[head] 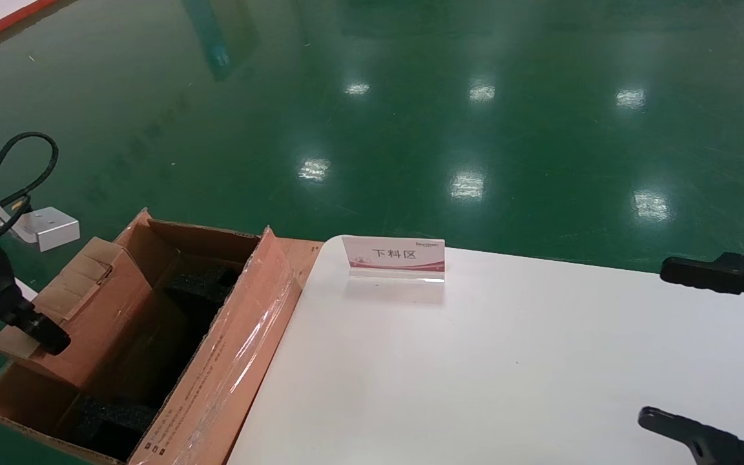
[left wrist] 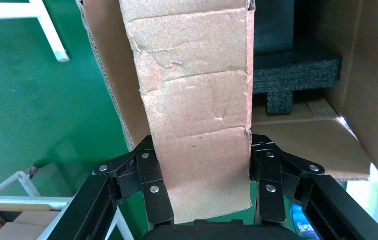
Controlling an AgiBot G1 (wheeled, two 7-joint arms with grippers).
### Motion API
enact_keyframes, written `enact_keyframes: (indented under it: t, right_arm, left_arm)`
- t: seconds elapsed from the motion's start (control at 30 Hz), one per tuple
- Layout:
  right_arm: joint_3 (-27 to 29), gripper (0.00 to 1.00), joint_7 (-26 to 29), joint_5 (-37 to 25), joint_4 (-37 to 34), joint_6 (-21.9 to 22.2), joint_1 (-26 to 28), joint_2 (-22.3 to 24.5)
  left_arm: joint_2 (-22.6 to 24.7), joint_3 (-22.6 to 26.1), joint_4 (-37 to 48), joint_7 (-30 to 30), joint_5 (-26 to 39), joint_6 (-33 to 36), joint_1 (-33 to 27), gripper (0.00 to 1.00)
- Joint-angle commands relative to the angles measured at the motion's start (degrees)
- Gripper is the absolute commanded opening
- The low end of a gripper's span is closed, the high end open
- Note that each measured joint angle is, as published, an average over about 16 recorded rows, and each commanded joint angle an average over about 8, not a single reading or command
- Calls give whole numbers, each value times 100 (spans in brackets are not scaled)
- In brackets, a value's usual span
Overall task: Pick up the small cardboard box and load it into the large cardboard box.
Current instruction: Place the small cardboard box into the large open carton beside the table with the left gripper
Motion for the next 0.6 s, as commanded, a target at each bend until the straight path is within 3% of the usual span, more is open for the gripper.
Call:
enact_keyframes:
  t: [0.03, 0.6]
  right_arm:
    - [-1, 100, 0, 0, 0, 0, 0, 0]
    - [-6, 100, -3, 4, 0, 3, 1, 2]
  left_arm:
    - [7, 12, 12, -21, 38, -56, 38, 0]
    - [131, 1, 246, -18, 97, -410, 487, 0]
